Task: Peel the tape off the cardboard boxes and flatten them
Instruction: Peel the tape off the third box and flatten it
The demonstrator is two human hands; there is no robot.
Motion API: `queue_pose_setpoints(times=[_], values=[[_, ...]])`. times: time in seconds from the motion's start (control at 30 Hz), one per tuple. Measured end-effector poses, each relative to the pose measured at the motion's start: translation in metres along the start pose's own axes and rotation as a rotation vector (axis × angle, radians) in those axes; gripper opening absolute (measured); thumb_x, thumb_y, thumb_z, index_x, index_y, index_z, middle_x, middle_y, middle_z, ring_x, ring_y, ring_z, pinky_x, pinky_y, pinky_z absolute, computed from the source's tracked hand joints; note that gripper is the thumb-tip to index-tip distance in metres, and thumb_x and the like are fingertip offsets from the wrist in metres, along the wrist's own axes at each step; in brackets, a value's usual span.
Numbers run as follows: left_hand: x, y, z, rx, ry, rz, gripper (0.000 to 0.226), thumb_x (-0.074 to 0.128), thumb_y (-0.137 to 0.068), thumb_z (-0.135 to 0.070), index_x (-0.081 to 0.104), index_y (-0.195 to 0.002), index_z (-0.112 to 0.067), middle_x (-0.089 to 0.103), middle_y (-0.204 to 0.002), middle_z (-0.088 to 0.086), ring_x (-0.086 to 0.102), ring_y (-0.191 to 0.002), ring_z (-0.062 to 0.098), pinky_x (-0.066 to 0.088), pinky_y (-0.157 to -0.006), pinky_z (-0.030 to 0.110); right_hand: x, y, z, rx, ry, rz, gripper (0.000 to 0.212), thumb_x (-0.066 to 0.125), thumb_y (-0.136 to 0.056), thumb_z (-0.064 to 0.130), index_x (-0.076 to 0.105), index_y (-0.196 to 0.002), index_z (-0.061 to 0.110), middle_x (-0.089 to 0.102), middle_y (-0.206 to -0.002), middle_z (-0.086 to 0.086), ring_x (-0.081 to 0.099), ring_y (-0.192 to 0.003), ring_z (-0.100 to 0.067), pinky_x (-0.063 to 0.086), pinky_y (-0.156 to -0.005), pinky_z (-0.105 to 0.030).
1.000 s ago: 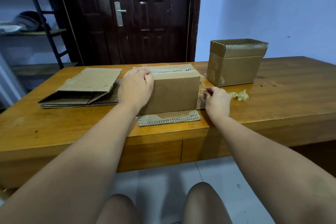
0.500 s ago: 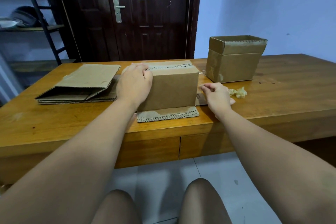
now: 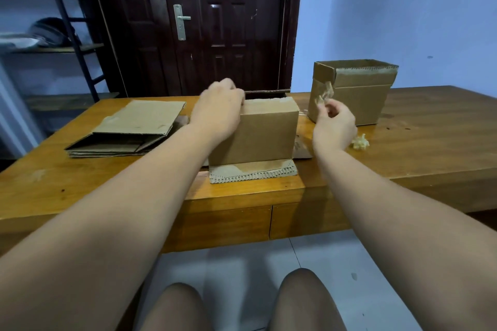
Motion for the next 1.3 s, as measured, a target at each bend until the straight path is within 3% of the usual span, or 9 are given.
queue_pose_setpoints(times=[0.1,0.23,0.4,0.57,0.9,1.0,1.1,1.2,1.3], values=[[-0.005,-0.002,-0.004,-0.026,0.121,0.151,0.033,0.045,-0.091,-0.002,0.068,-0.11,-0.016,0.062,-0.114,0.005,0.056,-0.104,0.024,0.043,-0.078,0.029,0.008,0.0,0.036,-0.102,-0.139,0.068,0.028,0.061,-0.093,0.025,0.058,-0.12,0.022,0.061,-0.083,0.014,0.057,-0.081,-0.005,0.042,-0.077,-0.019],[-0.011,-0.008,-0.002,-0.153,0.29,0.218,0.029,0.045,-0.097,-0.032,0.07,-0.102,-0.017,0.067,-0.103,0.003,0.058,-0.097,0.024,0.039,-0.073,0.027,0.033,0.014,0.075,-0.396,-0.017,0.361,0.006,0.063,-0.09,0.024,0.064,-0.095,0.021,0.058,-0.078,0.013,0.052,-0.071,0.002,0.035,-0.061,-0.004],[-0.006,-0.008,0.006,-0.299,0.924,0.182,0.033,0.051,-0.094,-0.046,0.062,-0.11,-0.019,0.065,-0.1,-0.005,0.058,-0.097,0.013,0.044,-0.084,0.028,0.06,0.02,0.071,-0.245,-0.114,0.67,0.021,0.057,-0.085,0.007,0.065,-0.078,0.026,0.066,-0.073,0.002,0.064,-0.072,-0.016,0.056,-0.079,-0.04],[-0.015,-0.008,0.006,-0.413,1.13,0.11,0.018,0.058,-0.095,-0.023,0.071,-0.096,-0.011,0.066,-0.079,-0.003,0.057,-0.072,0.004,0.044,-0.062,0.011,0.054,0.018,0.077,-0.167,-0.22,0.888,0.026,0.054,-0.088,-0.005,0.068,-0.081,0.016,0.063,-0.062,0.004,0.053,-0.05,0.001,0.044,-0.054,-0.014],[-0.002,-0.012,0.003,-0.589,1.127,-0.063,0.023,0.054,-0.096,-0.017,0.066,-0.076,-0.013,0.061,-0.075,-0.003,0.05,-0.068,0.008,0.038,-0.061,0.023,0.061,0.011,0.076,0.476,-0.551,0.403,0.027,0.051,-0.089,-0.007,0.057,-0.111,0.006,0.064,-0.101,-0.012,0.064,-0.047,-0.019,0.046,-0.041,-0.019],[-0.006,-0.012,0.0,-0.642,1.145,-0.025,0.022,0.048,-0.096,-0.015,0.065,-0.108,-0.006,0.064,-0.092,0.0,0.057,-0.082,0.014,0.035,-0.059,0.025,0.065,0.019,0.079,0.512,-0.487,0.27,0.025,0.053,-0.087,-0.005,0.063,-0.109,0.005,0.066,-0.1,-0.013,0.067,-0.051,-0.022,0.048,-0.044,-0.021],[-0.009,-0.005,-0.003,-0.37,0.388,0.021,0.028,0.05,-0.092,-0.012,0.056,-0.119,-0.008,0.059,-0.118,0.001,0.057,-0.109,0.018,0.027,-0.051,0.024,0.071,0.027,0.081,0.463,-0.457,0.165,0.03,0.048,-0.087,-0.008,0.058,-0.111,0.006,0.061,-0.099,-0.012,0.067,-0.061,-0.027,0.055,-0.062,-0.029],[-0.012,-0.014,-0.009,-0.66,0.887,-0.058,0.029,0.043,-0.096,-0.008,0.059,-0.117,0.002,0.061,-0.12,0.016,0.057,-0.111,0.031,0.041,-0.064,0.028,0.073,0.034,0.082,0.449,-0.438,0.16,0.033,0.047,-0.085,-0.011,0.055,-0.112,0.008,0.061,-0.094,-0.011,0.069,-0.07,-0.028,0.055,-0.068,-0.03],[-0.005,-0.017,-0.007,-0.667,0.811,-0.112,0.029,0.037,-0.1,-0.015,0.058,-0.114,0.0,0.062,-0.118,0.016,0.056,-0.112,0.031,0.04,-0.079,0.032,0.071,0.033,0.082,0.415,-0.37,0.292,0.033,0.05,-0.085,-0.011,0.056,-0.111,0.009,0.052,-0.076,-0.002,0.07,-0.086,-0.031,0.056,-0.082,-0.036]])
Point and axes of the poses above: each hand's wrist, its own y-axis away from the middle knuckle, its own x-axis out of the palm, z = x × y, the point moved 1 cm from there along -y, towards the middle knuckle
